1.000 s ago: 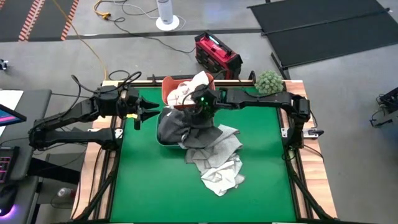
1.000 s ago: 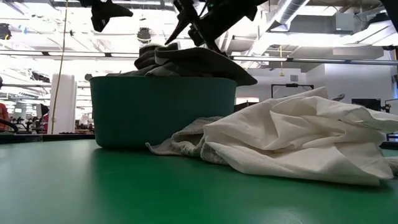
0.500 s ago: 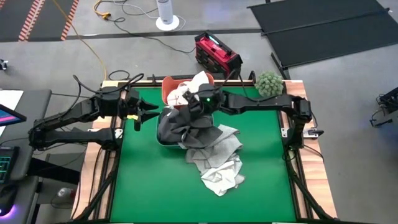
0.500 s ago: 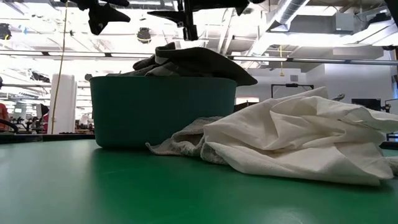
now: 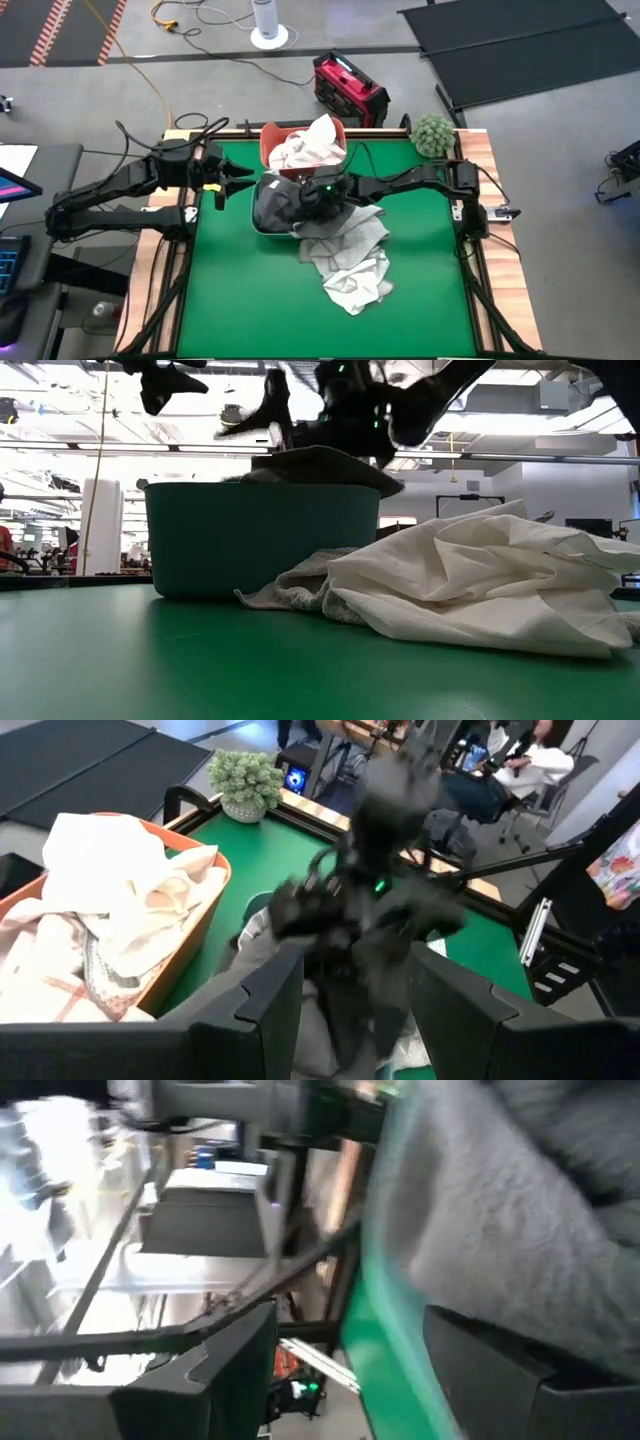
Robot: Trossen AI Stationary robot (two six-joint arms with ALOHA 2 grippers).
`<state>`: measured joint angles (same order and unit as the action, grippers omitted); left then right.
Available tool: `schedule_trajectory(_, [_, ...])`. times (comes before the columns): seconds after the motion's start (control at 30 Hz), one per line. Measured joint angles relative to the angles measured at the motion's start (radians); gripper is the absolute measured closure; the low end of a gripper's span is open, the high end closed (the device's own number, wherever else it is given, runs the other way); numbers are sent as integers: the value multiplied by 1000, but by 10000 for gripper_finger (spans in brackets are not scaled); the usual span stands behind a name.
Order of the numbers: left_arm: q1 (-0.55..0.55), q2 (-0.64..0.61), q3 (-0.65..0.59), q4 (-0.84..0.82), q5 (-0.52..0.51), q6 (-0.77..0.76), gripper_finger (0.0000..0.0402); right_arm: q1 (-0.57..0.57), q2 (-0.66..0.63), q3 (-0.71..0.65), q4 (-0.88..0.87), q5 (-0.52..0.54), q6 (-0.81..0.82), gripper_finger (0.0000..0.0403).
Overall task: Sort towels by color in basket
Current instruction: Put the gray towel into the green bin
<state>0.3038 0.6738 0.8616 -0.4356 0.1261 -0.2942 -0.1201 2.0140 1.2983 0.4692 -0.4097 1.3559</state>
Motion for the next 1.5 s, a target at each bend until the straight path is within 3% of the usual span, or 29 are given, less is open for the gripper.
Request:
schedule_trajectory(0.23, [0,-29,0,-3,-1,-10,235,-7,24,34,-70,-8,6,117])
schedule_trajectory(0.47, [0,1,0,-59,-19,-1,235,-21,-111,144,-137,1,-99,117])
schedule_trajectory(0.63, [0,59,0,-83,-51,33,235,-19,-240,193,-525,48,-227,117])
schedule_trajectory(0.8, [0,178,0,-62,-69,85,235,-2,-343,196,-842,183,-347,117])
schedule_trajectory(1.03, [0,400,1,38,-63,132,235,24,-353,196,-815,179,-360,117])
schedule_trajectory(1.33, [0,719,1,-42,-53,218,235,35,-359,196,-894,177,-367,117])
schedule_trajectory(1.5, [1,777,5,-41,-36,219,235,33,-367,196,-922,177,-371,117])
